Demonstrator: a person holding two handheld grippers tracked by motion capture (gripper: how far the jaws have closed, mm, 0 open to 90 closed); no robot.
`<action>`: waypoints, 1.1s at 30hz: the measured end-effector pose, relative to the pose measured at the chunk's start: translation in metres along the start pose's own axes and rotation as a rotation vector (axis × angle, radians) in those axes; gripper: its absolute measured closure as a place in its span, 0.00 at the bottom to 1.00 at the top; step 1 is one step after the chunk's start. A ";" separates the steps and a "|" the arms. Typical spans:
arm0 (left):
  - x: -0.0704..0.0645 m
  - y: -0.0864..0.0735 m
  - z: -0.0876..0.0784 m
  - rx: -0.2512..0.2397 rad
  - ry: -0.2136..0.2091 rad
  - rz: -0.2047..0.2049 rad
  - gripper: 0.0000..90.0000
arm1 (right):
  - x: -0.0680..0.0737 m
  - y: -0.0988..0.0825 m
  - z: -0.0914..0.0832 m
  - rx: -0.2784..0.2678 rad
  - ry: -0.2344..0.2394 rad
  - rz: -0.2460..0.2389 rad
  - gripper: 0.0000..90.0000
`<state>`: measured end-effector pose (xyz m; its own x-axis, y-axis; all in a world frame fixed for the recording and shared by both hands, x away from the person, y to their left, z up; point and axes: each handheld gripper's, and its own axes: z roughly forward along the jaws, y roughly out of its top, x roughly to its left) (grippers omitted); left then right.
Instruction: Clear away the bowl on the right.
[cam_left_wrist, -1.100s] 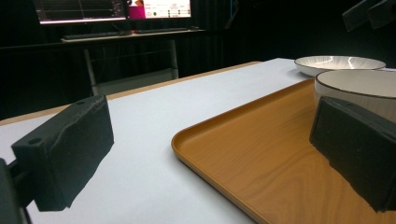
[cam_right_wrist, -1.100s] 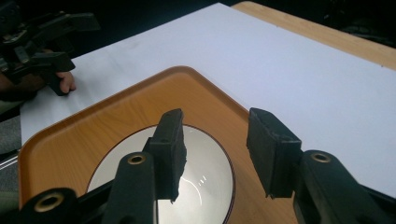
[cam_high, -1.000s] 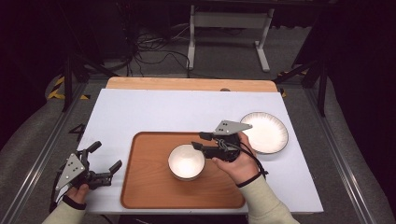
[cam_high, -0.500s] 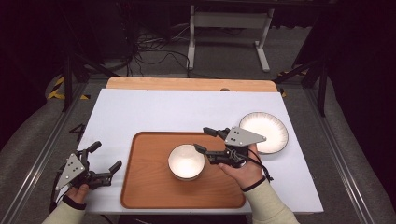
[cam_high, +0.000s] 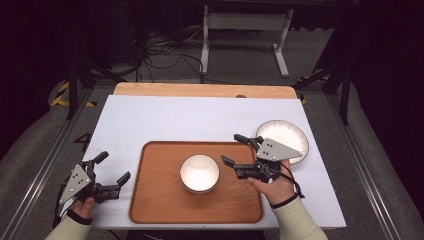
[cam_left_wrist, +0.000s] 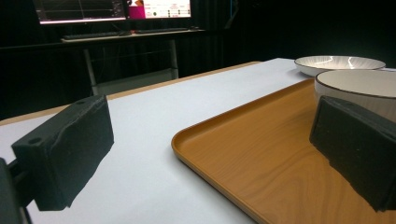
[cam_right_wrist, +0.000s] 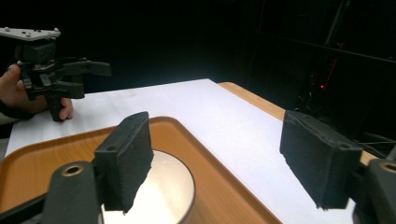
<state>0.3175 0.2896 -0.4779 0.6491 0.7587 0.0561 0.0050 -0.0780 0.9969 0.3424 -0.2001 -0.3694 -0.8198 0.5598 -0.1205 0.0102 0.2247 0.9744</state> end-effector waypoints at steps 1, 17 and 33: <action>0.000 0.000 0.000 0.000 0.000 0.000 0.00 | -0.001 -0.001 -0.002 -0.003 -0.002 0.006 0.27; 0.000 0.000 0.000 0.001 0.000 0.000 0.00 | -0.022 -0.010 -0.042 -0.014 -0.103 0.031 0.19; 0.000 0.000 0.000 0.001 0.000 0.001 0.00 | -0.037 -0.029 -0.072 -0.014 -0.103 0.042 0.06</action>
<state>0.3175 0.2895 -0.4778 0.6487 0.7589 0.0567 0.0055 -0.0791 0.9969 0.3314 -0.2850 -0.3792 -0.7556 0.6477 -0.0978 0.0344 0.1883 0.9815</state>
